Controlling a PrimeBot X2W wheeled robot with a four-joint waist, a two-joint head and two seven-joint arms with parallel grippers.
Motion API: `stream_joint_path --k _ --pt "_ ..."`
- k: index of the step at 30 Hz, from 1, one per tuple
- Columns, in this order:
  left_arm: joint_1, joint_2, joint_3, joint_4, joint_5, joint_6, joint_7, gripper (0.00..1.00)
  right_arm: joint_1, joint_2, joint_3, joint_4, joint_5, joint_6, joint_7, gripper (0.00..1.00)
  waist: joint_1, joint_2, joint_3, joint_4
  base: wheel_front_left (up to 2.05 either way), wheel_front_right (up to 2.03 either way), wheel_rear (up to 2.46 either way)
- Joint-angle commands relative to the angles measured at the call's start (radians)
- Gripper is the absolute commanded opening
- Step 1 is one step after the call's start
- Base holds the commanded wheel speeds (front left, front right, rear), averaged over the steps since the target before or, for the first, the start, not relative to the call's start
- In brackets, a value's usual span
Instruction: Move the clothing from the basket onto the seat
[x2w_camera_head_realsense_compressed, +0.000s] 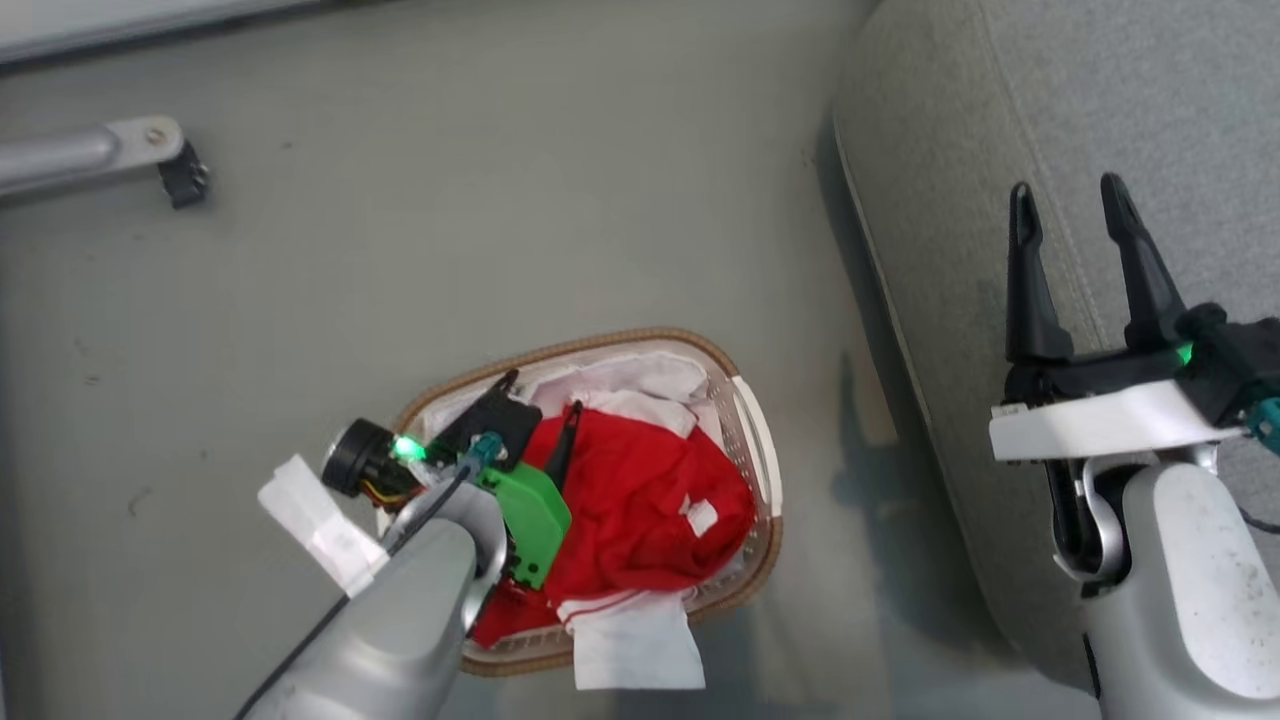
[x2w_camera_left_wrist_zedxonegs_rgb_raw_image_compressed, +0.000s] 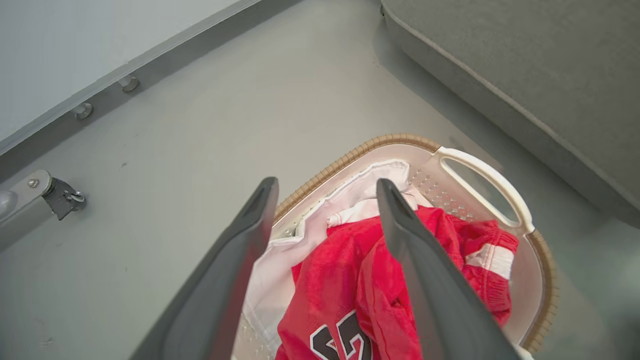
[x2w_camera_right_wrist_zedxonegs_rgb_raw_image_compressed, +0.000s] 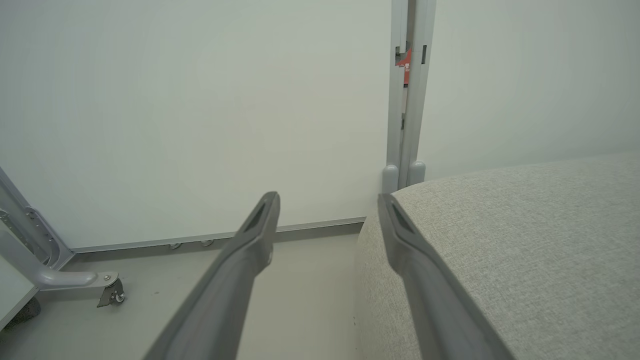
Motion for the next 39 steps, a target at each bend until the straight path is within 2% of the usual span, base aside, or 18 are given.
stream_joint_path --k 1,11,17,22,23,24,25,27,39 --pt "-0.046 0.008 -0.011 0.032 0.01 -0.005 0.008 1.0 -0.031 -0.003 0.008 -0.01 0.012 -0.001 -0.005 1.0 -0.0002 0.0 0.206 -0.123 0.0 0.0 0.0" --pt "-0.183 0.008 -0.096 0.221 0.039 -0.033 0.048 1.0 -0.101 -0.002 0.04 -0.043 0.079 -0.001 -0.005 1.0 -0.0002 0.0 0.366 -0.193 0.0 0.0 0.0" --pt "-0.216 0.015 -0.108 0.287 0.035 -0.032 0.101 1.0 -0.115 -0.002 0.056 -0.047 0.094 -0.001 -0.005 1.0 -0.0002 0.0 0.409 -0.208 0.0 0.0 0.0" --pt "-0.226 0.022 -0.107 0.305 0.025 -0.01 0.129 1.0 -0.124 -0.002 0.06 -0.045 0.1 -0.001 -0.005 1.0 -0.0002 0.0 0.419 -0.209 0.0 0.0 0.0" --pt "-0.225 0.024 -0.103 0.308 0.019 -0.009 0.131 0.83 -0.127 -0.002 0.062 -0.044 0.101 -0.001 -0.005 1.0 -0.0002 0.0 0.42 -0.209 0.0 0.0 0.0" --pt "-0.225 0.026 -0.101 0.31 0.015 -0.006 0.132 0.46 -0.129 -0.002 0.063 -0.042 0.101 -0.001 -0.005 1.0 -0.0002 0.0 0.419 -0.209 0.0 0.0 0.0" --pt "-0.224 0.026 -0.098 0.311 0.012 -0.006 0.126 0.37 -0.13 -0.002 0.064 -0.041 0.101 -0.001 -0.005 1.0 -0.0002 0.0 0.418 -0.209 0.0 0.0 0.0" --pt "-0.219 0.027 -0.087 0.312 -0.001 -0.004 0.108 0.0 -0.131 -0.002 0.063 -0.038 0.103 -0.001 -0.005 1.0 -0.0002 0.0 0.412 -0.206 0.0 0.0 0.0" --pt "-0.145 0.036 -0.048 0.263 -0.061 -0.01 -0.015 0.0 -0.075 -0.003 0.062 -0.002 0.065 -0.001 -0.005 1.0 -0.0002 0.0 0.263 -0.156 0.0 0.0 0.0"
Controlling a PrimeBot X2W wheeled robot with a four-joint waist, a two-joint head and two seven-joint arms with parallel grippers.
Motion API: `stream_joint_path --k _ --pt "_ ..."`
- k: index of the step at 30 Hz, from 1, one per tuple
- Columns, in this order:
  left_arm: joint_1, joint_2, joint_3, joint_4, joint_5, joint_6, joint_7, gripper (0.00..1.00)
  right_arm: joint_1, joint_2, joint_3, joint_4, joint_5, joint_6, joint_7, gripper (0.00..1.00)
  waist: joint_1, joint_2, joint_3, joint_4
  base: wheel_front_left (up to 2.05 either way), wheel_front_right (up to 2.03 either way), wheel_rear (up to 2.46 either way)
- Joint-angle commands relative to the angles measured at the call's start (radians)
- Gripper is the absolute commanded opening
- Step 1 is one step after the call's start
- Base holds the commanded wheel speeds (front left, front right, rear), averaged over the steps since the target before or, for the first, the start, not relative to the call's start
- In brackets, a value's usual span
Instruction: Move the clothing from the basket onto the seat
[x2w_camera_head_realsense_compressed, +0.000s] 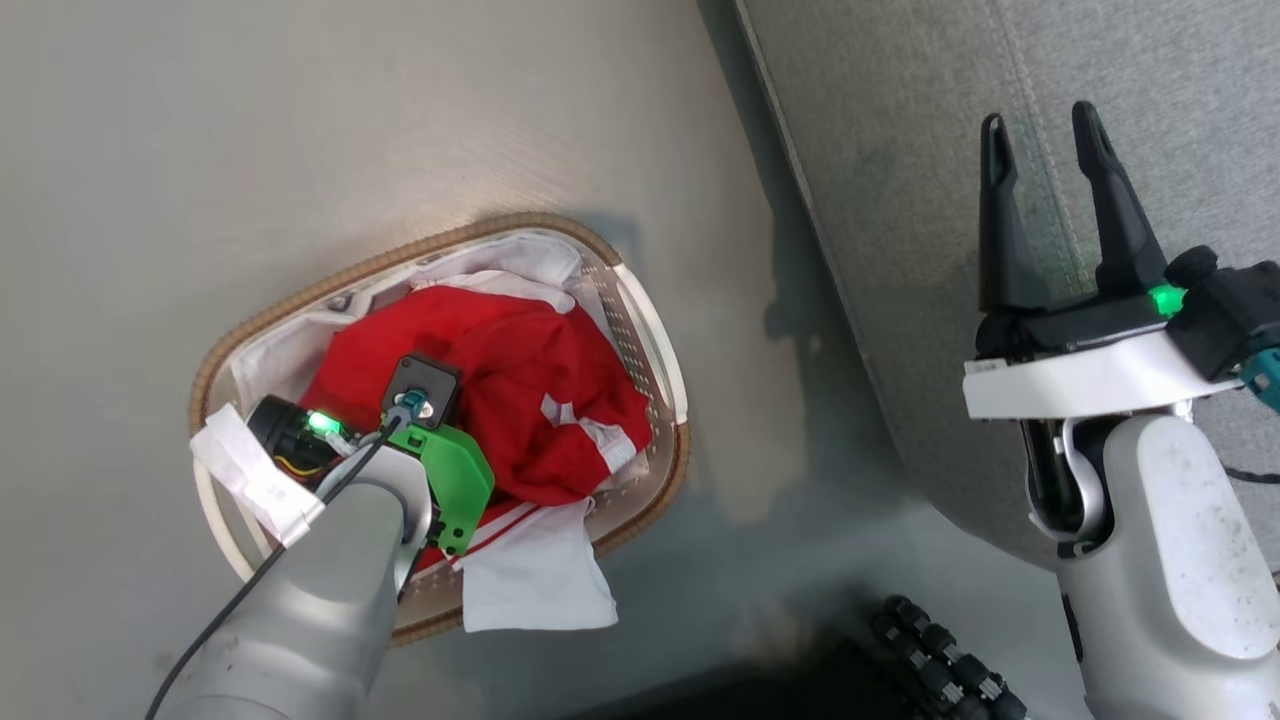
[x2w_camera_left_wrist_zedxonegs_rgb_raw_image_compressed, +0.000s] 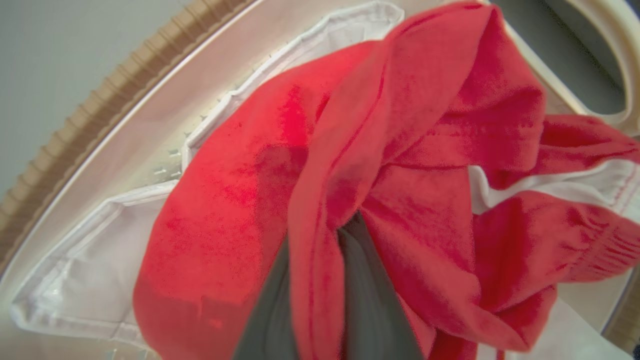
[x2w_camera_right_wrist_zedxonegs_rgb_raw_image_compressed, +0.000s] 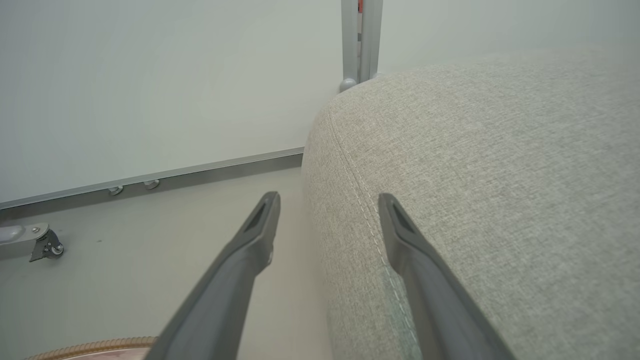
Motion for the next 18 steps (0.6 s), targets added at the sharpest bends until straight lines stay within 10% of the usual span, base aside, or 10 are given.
stream_joint_path --k 1,18 --pt "0.025 0.005 0.007 -0.022 -0.008 -0.002 -0.007 0.0 0.027 -0.004 0.0 0.009 -0.012 -0.001 -0.005 1.0 0.0 0.0 -0.079 0.038 0.0 0.0 0.0" --pt "0.203 0.071 0.06 -0.456 0.022 0.002 -0.01 0.0 0.238 -0.004 -0.014 0.08 -0.088 -0.001 -0.005 1.0 0.0 0.0 -0.463 0.148 0.0 0.0 0.0"
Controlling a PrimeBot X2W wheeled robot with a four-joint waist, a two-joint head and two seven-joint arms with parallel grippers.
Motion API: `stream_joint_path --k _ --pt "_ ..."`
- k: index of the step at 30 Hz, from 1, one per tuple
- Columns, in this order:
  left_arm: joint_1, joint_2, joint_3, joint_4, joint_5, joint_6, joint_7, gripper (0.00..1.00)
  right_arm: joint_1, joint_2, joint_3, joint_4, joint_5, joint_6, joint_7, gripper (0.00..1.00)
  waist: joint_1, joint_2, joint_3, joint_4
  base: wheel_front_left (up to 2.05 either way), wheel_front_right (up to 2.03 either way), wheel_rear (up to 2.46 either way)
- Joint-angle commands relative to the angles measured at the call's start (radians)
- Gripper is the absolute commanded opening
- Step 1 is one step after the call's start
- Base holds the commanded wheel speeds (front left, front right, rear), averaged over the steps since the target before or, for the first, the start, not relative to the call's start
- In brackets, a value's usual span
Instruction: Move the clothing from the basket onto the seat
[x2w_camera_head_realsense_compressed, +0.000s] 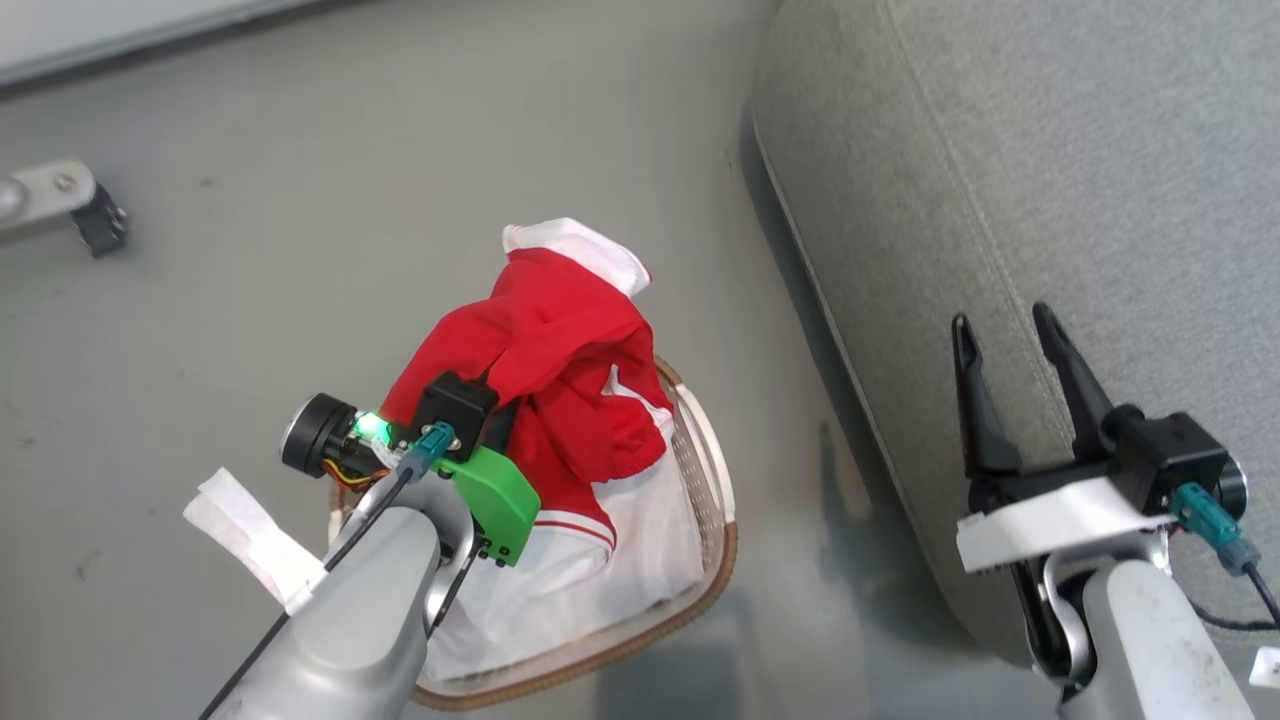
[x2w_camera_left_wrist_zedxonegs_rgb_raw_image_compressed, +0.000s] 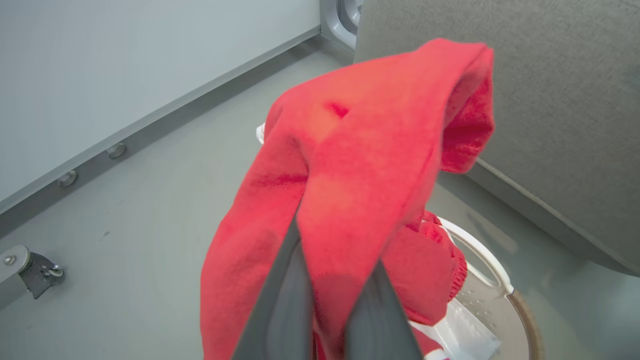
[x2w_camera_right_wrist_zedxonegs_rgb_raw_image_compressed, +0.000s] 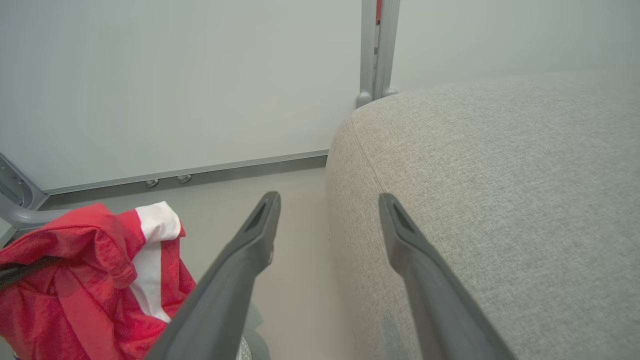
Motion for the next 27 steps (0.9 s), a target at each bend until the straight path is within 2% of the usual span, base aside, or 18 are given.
stream_joint_path --k 1,8,15,22,27 --pt "0.026 0.008 0.004 -0.024 0.011 -0.005 -0.004 0.0 0.034 -0.004 -0.005 0.007 -0.011 -0.001 -0.005 1.0 0.0001 -0.0001 -0.163 0.062 0.0 0.0 0.0" --pt "0.046 0.032 -0.003 -0.117 0.016 -0.022 -0.004 0.0 0.113 -0.004 -0.005 0.022 -0.02 -0.001 -0.005 1.0 0.0001 -0.0001 -0.283 0.075 0.0 0.0 0.0" --pt "-0.04 0.06 -0.024 -0.16 0.023 -0.034 0.043 0.0 0.164 -0.004 0.02 0.029 -0.026 -0.001 -0.005 1.0 0.0001 -0.0001 -0.375 0.083 0.0 0.0 0.0" --pt "-0.166 0.085 -0.013 -0.216 0.009 -0.042 0.132 0.0 0.173 -0.004 0.056 0.023 -0.034 -0.001 -0.005 1.0 0.0001 -0.0001 -0.417 0.079 0.0 0.0 0.0" --pt "-0.236 0.075 -0.001 -0.244 -0.017 -0.047 0.199 0.0 0.153 -0.004 0.091 0.016 -0.046 -0.001 -0.005 1.0 0.0001 -0.0001 -0.419 0.077 0.0 0.0 0.0"
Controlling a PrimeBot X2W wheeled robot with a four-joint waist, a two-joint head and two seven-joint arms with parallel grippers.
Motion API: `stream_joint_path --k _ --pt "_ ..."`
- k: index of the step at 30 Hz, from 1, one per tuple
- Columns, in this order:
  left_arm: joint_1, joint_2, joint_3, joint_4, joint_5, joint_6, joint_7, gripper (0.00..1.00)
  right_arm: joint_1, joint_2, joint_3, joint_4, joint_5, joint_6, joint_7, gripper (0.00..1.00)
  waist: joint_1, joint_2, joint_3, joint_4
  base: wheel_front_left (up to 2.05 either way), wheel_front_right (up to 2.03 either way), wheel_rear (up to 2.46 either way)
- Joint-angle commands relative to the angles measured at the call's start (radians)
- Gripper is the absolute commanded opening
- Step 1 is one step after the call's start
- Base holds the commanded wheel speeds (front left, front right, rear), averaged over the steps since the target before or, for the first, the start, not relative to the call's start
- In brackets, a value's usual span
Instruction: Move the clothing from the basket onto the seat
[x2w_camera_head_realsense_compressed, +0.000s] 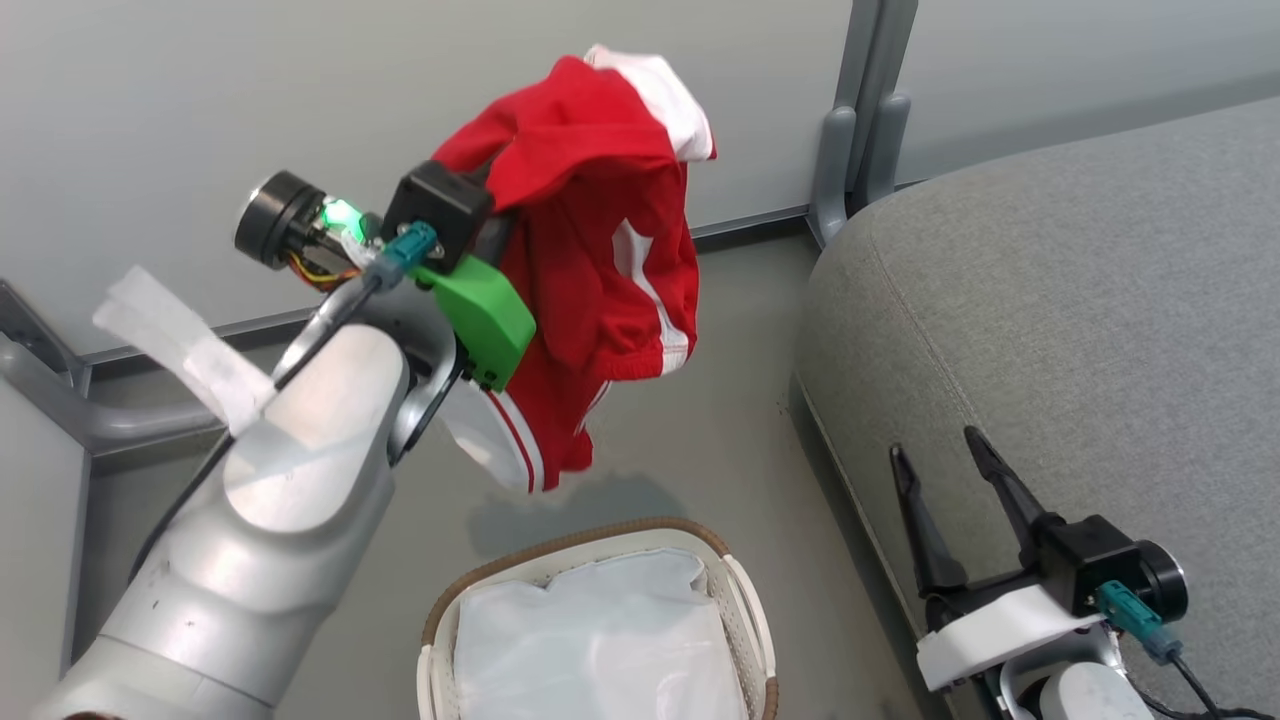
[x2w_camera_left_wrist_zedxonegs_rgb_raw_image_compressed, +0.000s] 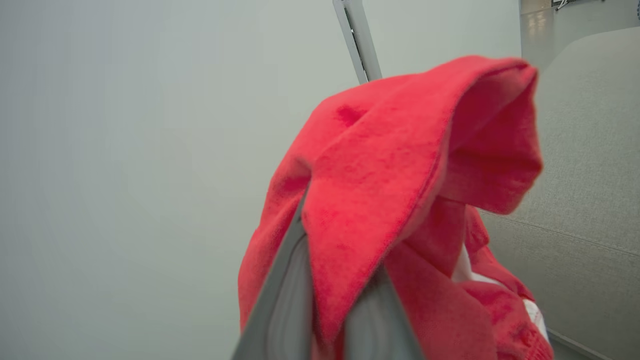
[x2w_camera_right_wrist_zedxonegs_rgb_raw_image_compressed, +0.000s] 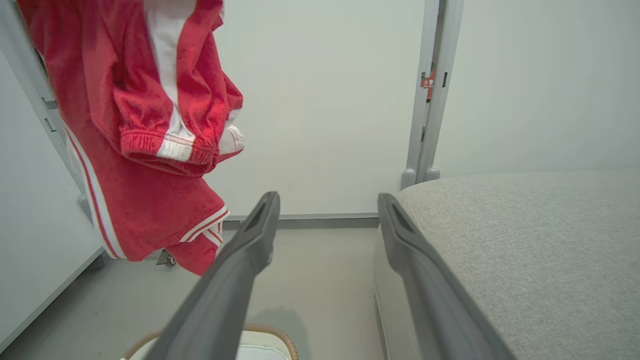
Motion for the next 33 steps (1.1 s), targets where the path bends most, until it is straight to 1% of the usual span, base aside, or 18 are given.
stream_joint_path --k 1,8,16,19,26,31,33 --pt "-0.03 -0.005 0.007 -0.003 -0.008 -0.004 0.013 0.0 -0.014 -0.004 0.012 -0.004 -0.01 -0.001 -0.005 1.0 0.0001 0.0 0.002 -0.001 0.0 0.0 0.0" --pt "-0.095 -0.032 0.013 0.022 -0.032 -0.002 0.052 0.0 -0.11 -0.004 0.098 -0.007 0.001 -0.001 -0.005 1.0 0.0001 0.0 0.018 -0.011 0.0 0.0 0.0" --pt "-0.123 -0.076 -0.016 0.046 -0.052 -0.005 0.066 0.0 -0.257 -0.004 0.259 0.031 0.054 -0.001 -0.005 1.0 0.0001 0.0 0.013 -0.004 0.0 0.0 0.0" --pt "-0.132 -0.1 -0.034 0.051 -0.06 -0.006 0.07 0.0 -0.318 -0.004 0.301 0.092 0.058 -0.001 -0.005 1.0 0.0001 0.0 0.008 0.011 0.0 0.0 0.0" --pt "-0.156 -0.14 -0.076 0.039 -0.083 -0.011 0.077 0.0 -0.451 -0.004 0.361 0.239 0.081 -0.001 -0.004 1.0 0.0001 0.0 0.003 0.048 0.0 0.0 0.0" --pt "-0.164 -0.159 -0.102 0.03 -0.103 -0.009 0.084 0.0 -0.524 -0.004 0.406 0.31 0.101 -0.001 -0.004 1.0 0.0001 0.0 0.003 0.068 0.0 0.0 0.0" --pt "-0.167 -0.162 -0.112 0.026 -0.112 -0.001 0.087 0.0 -0.545 -0.003 0.419 0.326 0.11 -0.001 -0.004 1.0 0.0001 0.0 0.003 0.075 0.0 0.0 0.0"
